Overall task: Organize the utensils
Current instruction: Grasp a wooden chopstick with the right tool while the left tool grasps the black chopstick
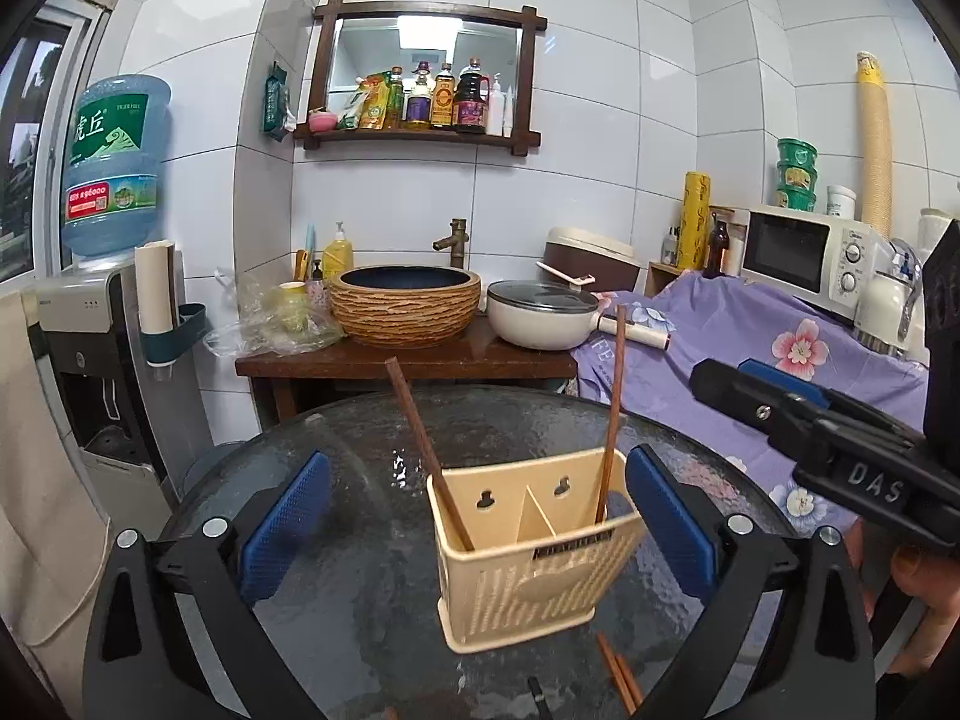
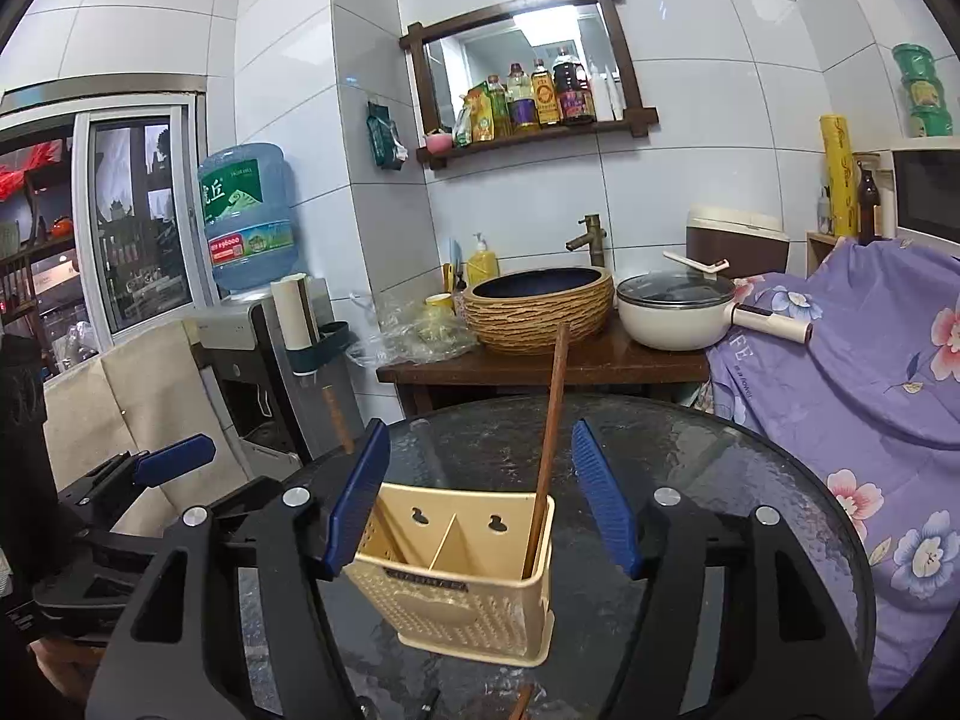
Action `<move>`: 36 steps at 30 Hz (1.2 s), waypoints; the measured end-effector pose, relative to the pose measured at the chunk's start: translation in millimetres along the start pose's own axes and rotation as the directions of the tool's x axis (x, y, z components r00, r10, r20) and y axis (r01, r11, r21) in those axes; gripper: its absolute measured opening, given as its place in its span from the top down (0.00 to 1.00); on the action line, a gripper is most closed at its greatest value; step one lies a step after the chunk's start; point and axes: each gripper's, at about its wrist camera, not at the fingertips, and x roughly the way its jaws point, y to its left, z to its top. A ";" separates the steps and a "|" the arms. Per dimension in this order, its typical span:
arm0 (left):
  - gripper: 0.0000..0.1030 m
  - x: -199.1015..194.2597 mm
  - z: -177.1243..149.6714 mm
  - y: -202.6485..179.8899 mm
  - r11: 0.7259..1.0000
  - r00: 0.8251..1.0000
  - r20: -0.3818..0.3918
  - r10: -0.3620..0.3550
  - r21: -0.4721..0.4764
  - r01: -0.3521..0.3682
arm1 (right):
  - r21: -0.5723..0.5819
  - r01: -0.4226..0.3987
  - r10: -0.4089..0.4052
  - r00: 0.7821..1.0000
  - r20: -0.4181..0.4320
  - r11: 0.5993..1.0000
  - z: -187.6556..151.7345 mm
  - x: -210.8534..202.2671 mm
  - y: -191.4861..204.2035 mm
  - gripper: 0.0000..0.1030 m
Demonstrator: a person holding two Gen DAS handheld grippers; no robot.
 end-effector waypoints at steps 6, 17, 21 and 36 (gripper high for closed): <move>0.06 -17.4 -34.2 16.7 1.000 0.994 -0.107 0.004 -0.008 -0.005 | -0.014 0.016 -0.017 0.998 -0.067 1.000 -37.3 -26.1 7.4 0.33; 0.21 -10.6 -119.7 59.1 0.988 0.927 -0.351 0.131 -0.036 -0.153 | -0.026 0.082 -0.086 0.906 -0.415 0.996 -135.5 2.8 -6.4 0.44; 0.38 -10.7 -140.5 69.2 0.983 0.903 -0.414 0.112 -0.084 -0.161 | -0.032 0.100 -0.103 0.873 -0.476 0.994 -157.5 4.6 -11.9 0.49; 0.73 -4.6 -180.2 60.0 0.989 0.862 -0.502 0.074 -0.075 -0.129 | -0.078 0.143 -0.162 0.803 -0.573 0.987 -190.9 13.9 -7.9 0.69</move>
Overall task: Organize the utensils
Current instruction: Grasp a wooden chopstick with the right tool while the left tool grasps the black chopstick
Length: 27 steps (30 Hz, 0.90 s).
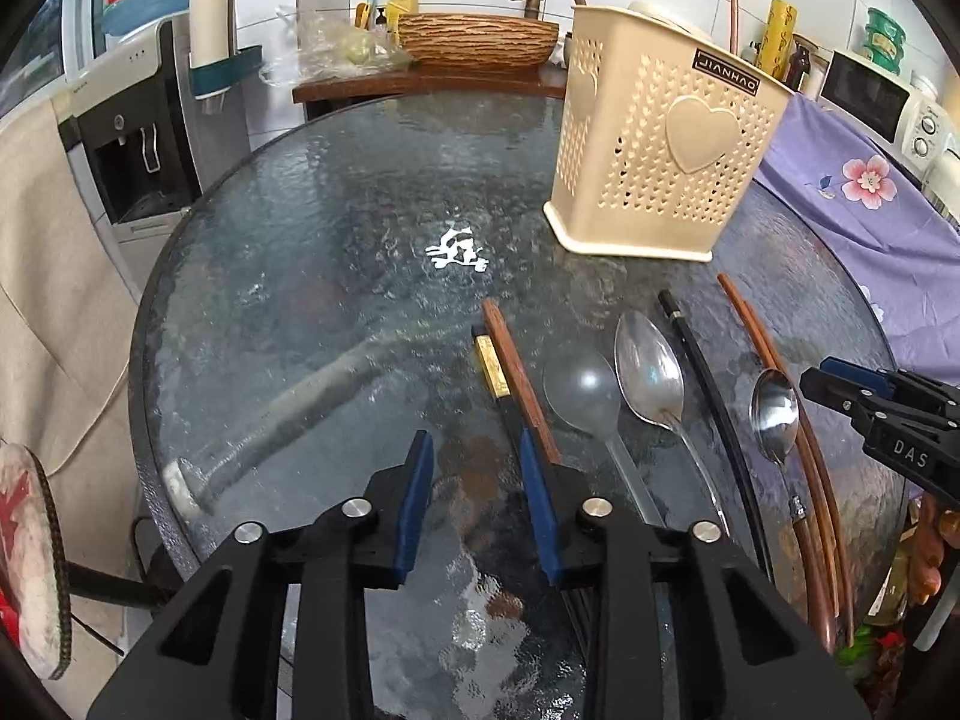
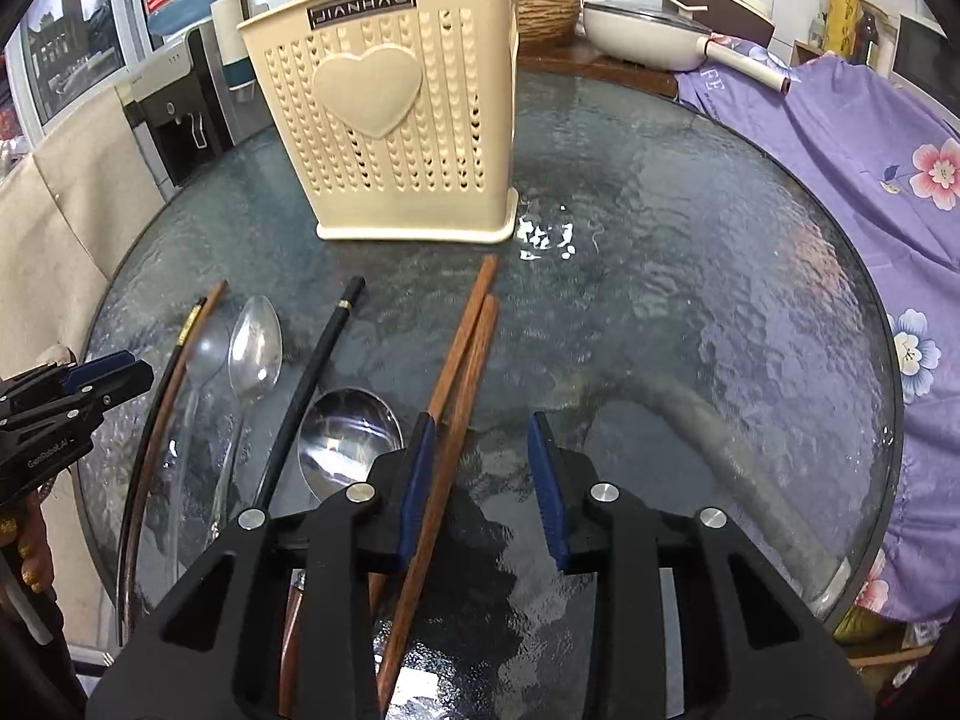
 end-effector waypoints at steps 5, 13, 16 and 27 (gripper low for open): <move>0.76 1.9 -3.3 -3.4 1.000 1.000 -0.013 -0.007 0.009 0.007 | -0.008 0.009 -0.009 1.000 -0.020 1.000 -1.6 5.6 4.3 0.72; 0.77 2.3 -2.2 -7.9 1.000 1.000 -0.017 -0.010 0.018 0.010 | -0.014 0.041 -0.042 0.999 -0.030 0.999 -0.5 11.8 8.9 0.76; 0.77 2.3 -1.2 -7.9 1.000 1.000 -0.019 -0.016 0.013 0.016 | -0.016 0.046 -0.047 0.999 -0.027 0.999 -0.6 12.9 8.5 0.76; 0.78 3.9 -0.9 -10.1 1.000 1.000 -0.025 -0.017 0.019 0.017 | -0.022 0.046 -0.047 0.999 -0.022 0.999 1.9 13.6 4.2 0.76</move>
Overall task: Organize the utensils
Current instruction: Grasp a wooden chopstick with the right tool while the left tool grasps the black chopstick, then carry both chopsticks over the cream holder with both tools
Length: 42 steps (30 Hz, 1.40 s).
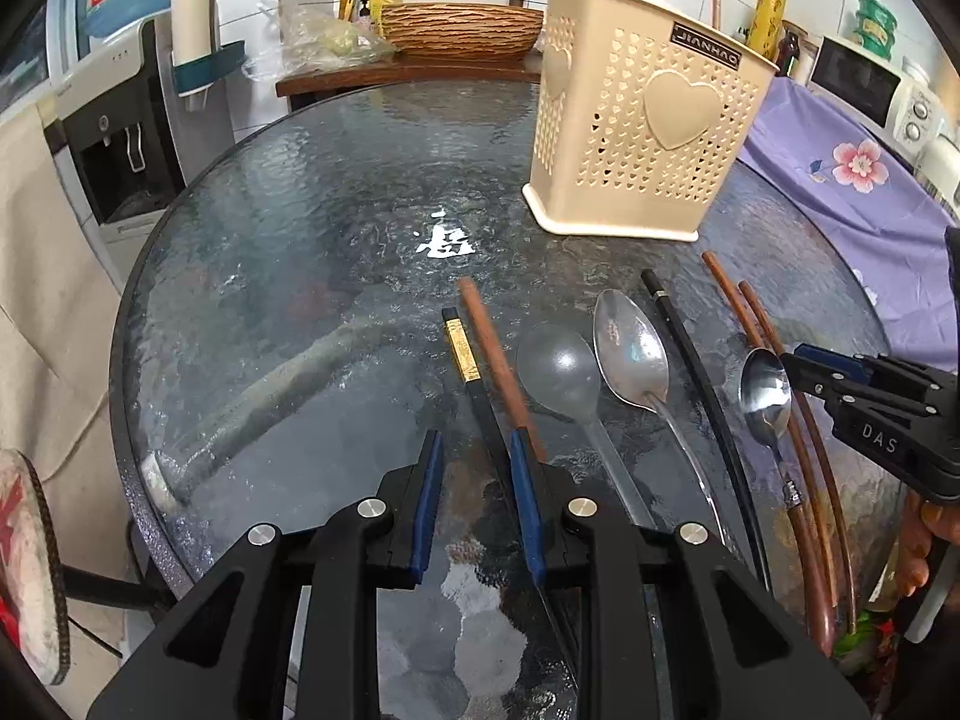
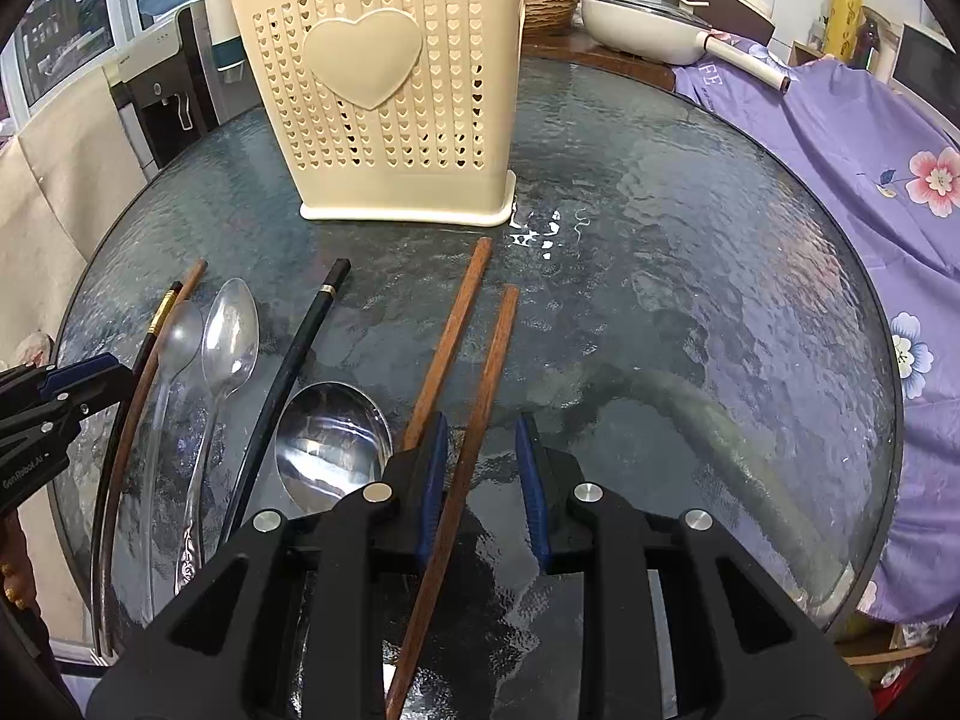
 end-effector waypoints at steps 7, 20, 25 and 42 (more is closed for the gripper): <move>0.78 8.1 5.2 -7.4 0.999 1.000 -0.007 0.019 0.029 -0.019 | -0.008 0.018 -0.018 1.000 -0.008 1.000 3.1 0.6 2.6 0.76; 0.82 28.4 31.7 -12.8 0.995 0.996 -0.034 0.082 0.054 -0.080 | 0.030 0.017 -0.015 0.999 -0.046 0.999 25.3 14.4 0.1 0.78; 0.86 28.4 31.2 -11.6 0.995 0.995 -0.029 0.092 0.035 -0.091 | 0.038 0.035 -0.033 0.998 -0.044 0.999 29.5 16.8 3.3 0.83; 0.93 32.9 41.3 -19.4 0.998 0.997 -0.034 0.063 0.024 -0.062 | 0.098 -0.103 0.107 0.994 -0.037 0.990 37.1 17.7 -12.6 0.93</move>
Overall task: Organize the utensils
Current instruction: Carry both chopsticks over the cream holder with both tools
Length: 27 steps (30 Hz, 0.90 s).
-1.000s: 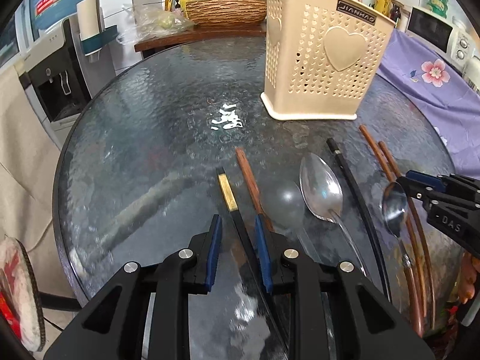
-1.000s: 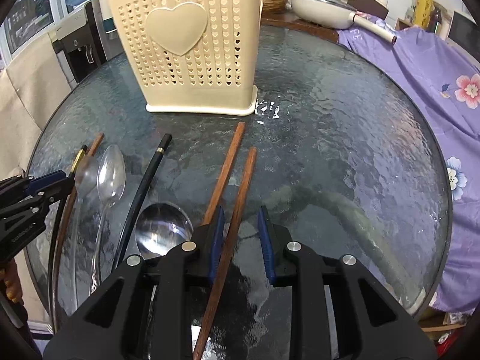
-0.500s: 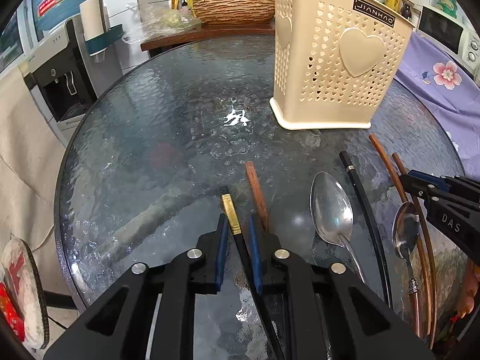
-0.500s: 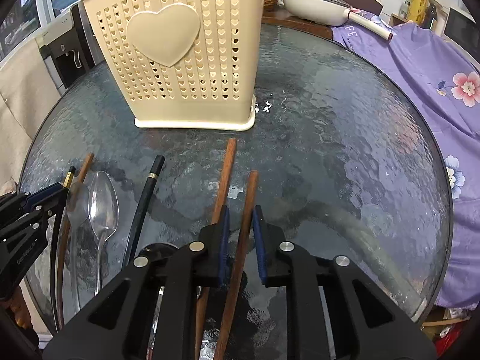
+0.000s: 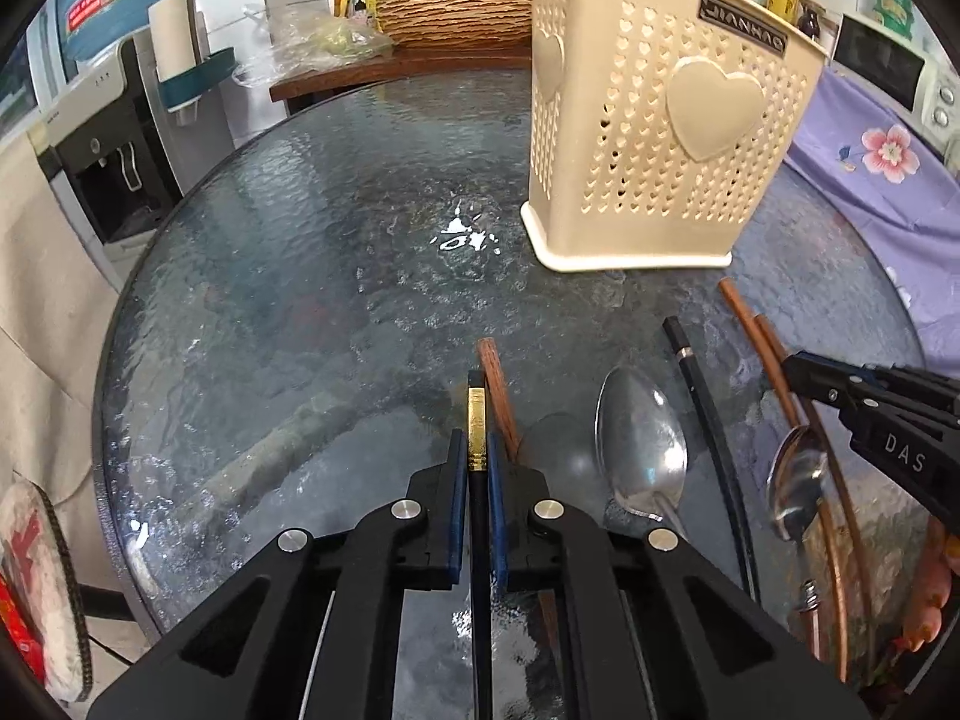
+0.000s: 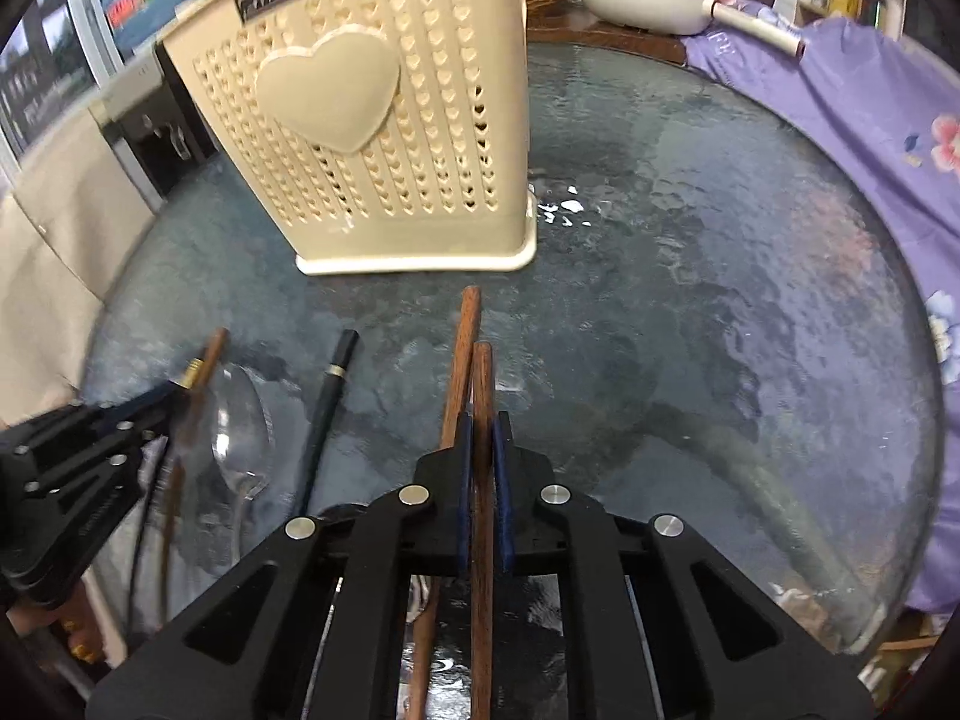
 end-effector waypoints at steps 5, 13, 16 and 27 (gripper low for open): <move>0.94 -17.9 10.9 -1.9 1.000 0.998 0.060 -0.019 0.000 0.019 | -0.031 -0.027 0.028 0.998 0.058 0.999 4.5 -16.0 0.6 0.93; 0.94 -57.1 27.5 -4.8 0.998 0.985 0.163 -0.057 0.012 0.055 | -0.058 -0.100 0.108 0.980 0.167 0.993 17.9 -60.3 2.7 0.93; 0.93 -72.1 32.6 -5.2 0.997 0.978 0.196 -0.076 0.015 0.075 | -0.070 -0.135 0.146 0.968 0.203 0.988 25.1 -79.4 2.5 0.93; 0.94 -104.7 40.4 1.5 0.992 0.957 0.264 -0.121 0.016 0.121 | -0.107 -0.197 0.219 0.938 0.268 0.975 31.6 -122.6 3.8 0.93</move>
